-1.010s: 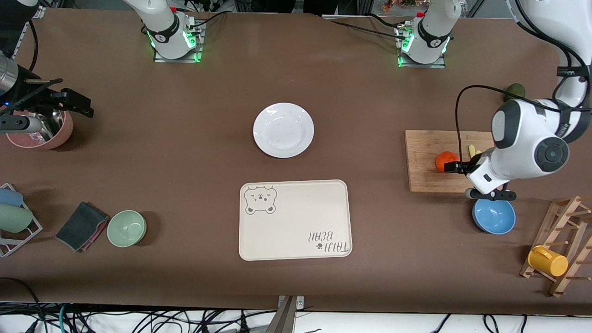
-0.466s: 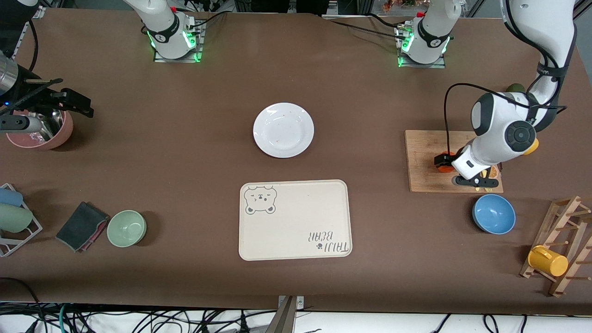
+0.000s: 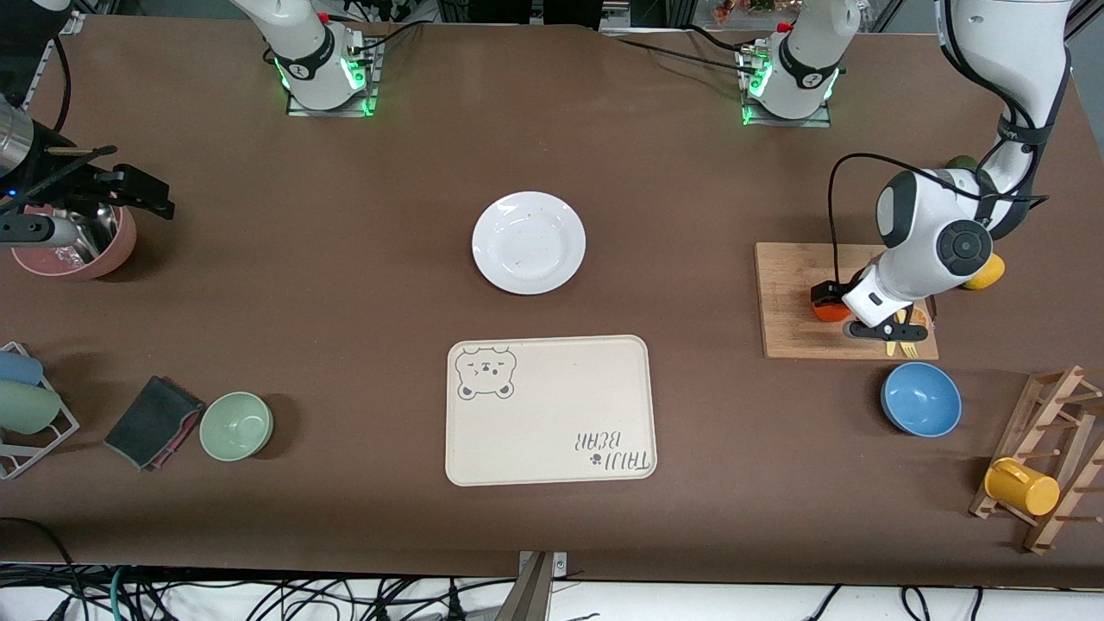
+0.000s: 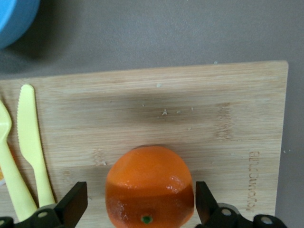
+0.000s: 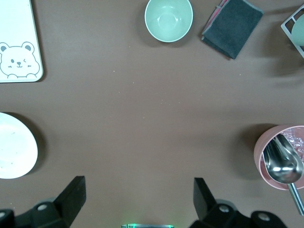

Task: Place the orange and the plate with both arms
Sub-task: 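Close the left gripper on the orange and lift it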

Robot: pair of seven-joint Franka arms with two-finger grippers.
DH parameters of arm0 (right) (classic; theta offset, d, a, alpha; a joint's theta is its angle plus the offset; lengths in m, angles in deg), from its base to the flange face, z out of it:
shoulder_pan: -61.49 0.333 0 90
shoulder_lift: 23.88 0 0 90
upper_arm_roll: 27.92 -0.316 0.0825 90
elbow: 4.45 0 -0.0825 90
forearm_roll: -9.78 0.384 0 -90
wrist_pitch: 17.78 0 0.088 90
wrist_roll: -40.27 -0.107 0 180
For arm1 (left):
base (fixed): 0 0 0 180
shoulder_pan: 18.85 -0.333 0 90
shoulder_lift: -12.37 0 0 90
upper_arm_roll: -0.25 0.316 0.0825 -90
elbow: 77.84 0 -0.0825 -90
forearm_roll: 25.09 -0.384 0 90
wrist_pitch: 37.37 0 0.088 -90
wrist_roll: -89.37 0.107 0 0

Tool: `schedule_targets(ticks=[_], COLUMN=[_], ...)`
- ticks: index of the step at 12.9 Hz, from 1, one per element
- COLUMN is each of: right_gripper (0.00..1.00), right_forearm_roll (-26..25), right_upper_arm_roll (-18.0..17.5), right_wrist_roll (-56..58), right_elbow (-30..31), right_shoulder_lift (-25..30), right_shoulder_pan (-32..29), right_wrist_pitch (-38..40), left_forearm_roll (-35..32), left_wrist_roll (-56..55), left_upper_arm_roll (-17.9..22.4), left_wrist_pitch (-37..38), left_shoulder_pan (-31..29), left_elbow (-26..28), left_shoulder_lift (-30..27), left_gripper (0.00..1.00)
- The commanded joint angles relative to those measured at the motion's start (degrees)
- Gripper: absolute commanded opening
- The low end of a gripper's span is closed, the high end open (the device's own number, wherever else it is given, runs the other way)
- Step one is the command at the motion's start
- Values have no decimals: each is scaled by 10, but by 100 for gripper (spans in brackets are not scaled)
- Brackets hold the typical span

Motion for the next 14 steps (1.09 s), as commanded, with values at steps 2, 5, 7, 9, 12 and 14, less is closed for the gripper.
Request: schedule_targets(ticks=[2,5,7,9,12,14], right_gripper=[100,100,100,100,100,100], right_forearm_roll=[-4,-5,-4,-5,-2,-2], right_upper_arm_roll=[-2,-1,-1,-2,-1,-1], right_wrist_roll=[-6,-5,-5,-6,-6,-6], right_elbow=[-3,-3,-3,-3,-3,-3], right_shoulder_lift=[6,6,6,7,6,6], right_shoulder_pan=[-1,-1,-1,-1,-1,-1], right_wrist_pitch=[8,9,9,9,6,5], left_forearm_roll=[-12,-20,-19,-19,-11,-11], left_wrist_roll=[-1,2,-4,-60,-212,-348], left_upper_arm_roll=[-3,-3,-4,-15,-69,-124], left_wrist_pitch=[-11,-15,-8,35,51,51], left_shoulder_pan=[-4,-2,0,17,64,90], left_elbow=[2,2,-1,-43,-84,-112], left_shoulder_lift=[8,11,5,3,5,12], left_gripper=[80,57,23,6,4,4])
